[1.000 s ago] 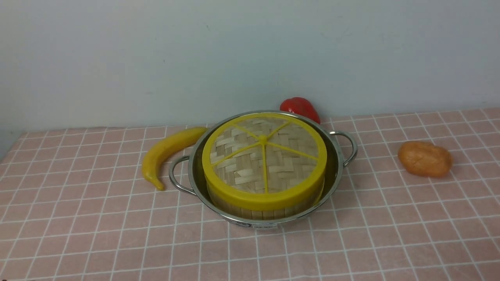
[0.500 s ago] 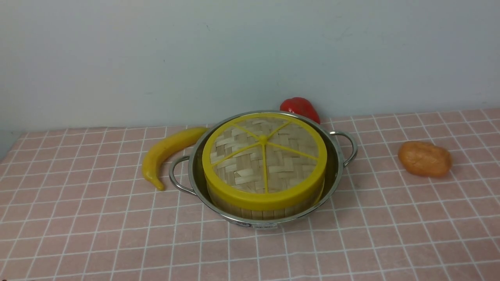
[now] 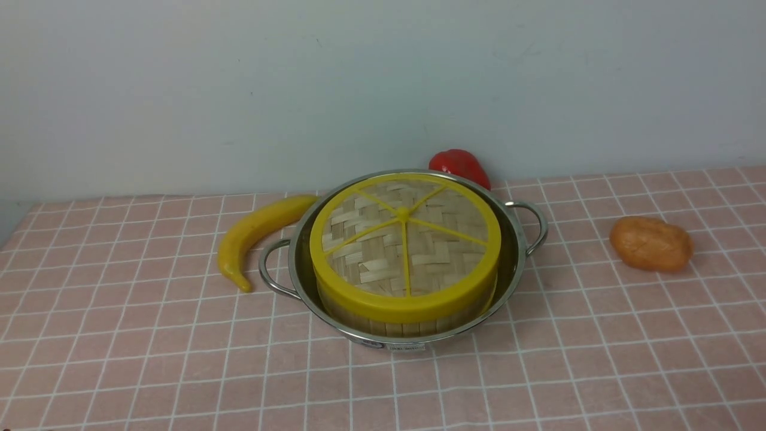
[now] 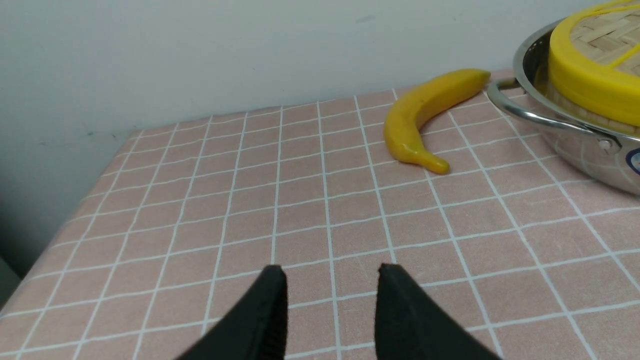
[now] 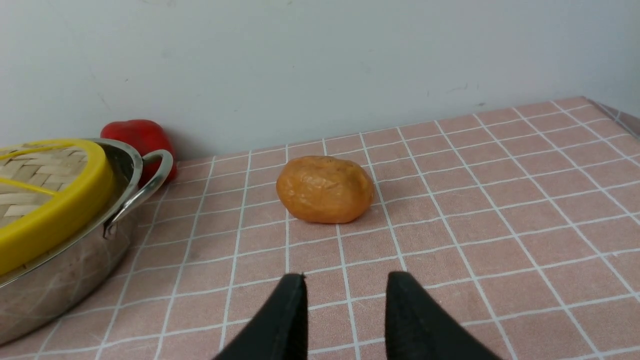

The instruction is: Place the steamer in the pot on the pink tablecloth, and put the lid on the steamer.

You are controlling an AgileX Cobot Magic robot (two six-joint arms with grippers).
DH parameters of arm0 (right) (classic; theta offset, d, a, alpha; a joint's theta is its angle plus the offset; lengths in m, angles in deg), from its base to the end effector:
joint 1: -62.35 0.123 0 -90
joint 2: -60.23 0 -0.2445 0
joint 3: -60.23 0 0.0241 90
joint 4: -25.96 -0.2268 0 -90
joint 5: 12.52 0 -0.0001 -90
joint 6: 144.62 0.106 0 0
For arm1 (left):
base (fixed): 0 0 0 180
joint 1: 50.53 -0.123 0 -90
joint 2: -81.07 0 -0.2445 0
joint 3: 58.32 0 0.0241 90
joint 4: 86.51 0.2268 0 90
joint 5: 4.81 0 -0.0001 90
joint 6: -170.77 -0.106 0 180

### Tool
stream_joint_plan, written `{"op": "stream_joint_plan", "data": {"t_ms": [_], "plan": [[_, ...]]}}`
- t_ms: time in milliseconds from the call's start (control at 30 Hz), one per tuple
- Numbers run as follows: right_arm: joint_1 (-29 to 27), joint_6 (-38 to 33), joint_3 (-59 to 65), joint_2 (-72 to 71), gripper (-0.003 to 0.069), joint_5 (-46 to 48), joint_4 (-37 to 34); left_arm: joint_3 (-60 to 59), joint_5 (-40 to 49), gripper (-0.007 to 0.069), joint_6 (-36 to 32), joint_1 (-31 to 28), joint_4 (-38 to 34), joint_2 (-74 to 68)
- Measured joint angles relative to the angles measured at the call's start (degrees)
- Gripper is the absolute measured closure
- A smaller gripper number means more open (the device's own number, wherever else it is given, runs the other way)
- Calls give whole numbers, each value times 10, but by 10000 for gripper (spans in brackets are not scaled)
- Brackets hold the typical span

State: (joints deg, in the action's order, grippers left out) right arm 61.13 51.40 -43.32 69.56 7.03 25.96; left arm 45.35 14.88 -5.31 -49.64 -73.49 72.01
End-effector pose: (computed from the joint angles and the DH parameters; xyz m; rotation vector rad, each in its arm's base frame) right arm 0.0853 -0.0018 0.1752 0.2761 1.8214 0.1810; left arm 0.0850 0.0067 0.1770 0.0939 1.8256 0.1613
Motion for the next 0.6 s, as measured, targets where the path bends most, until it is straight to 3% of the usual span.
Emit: {"op": "stream_joint_plan", "data": {"t_ms": [600], "plan": [[0, 0, 0, 0, 419, 0, 0, 0, 0, 382, -5, 0, 0, 0]]}}
